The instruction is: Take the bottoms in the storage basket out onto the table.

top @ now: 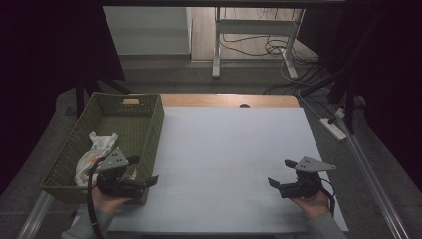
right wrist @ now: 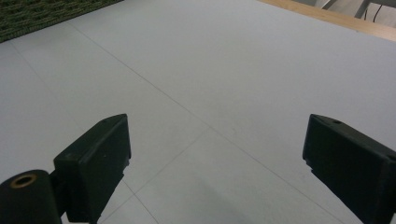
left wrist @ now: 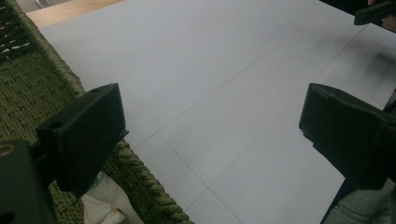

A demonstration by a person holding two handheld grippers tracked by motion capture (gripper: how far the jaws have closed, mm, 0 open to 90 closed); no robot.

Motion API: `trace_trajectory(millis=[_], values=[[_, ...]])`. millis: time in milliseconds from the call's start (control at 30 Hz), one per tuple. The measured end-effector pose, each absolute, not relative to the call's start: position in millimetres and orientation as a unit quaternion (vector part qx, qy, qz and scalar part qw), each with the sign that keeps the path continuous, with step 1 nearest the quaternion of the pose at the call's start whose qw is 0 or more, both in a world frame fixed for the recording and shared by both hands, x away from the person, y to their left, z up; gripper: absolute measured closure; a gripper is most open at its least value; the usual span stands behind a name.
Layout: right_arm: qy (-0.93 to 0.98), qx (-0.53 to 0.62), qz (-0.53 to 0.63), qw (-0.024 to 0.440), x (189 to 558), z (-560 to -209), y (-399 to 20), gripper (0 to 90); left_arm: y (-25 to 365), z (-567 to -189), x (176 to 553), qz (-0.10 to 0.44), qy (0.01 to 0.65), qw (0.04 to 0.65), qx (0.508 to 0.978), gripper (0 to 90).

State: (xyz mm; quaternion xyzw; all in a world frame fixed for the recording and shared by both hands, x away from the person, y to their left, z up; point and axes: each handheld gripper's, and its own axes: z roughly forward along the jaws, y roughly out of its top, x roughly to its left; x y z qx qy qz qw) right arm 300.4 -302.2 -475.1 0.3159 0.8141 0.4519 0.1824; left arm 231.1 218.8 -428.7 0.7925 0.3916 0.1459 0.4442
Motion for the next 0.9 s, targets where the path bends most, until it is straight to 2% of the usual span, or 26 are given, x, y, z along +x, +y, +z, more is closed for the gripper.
trace_trajectory(millis=[900], values=[[0.817, 0.316, 0.447, 0.179, 304, -477, -298, 7.9, 231, -412, 244, 0.165, 0.399, 0.441, 0.787, 7.4]])
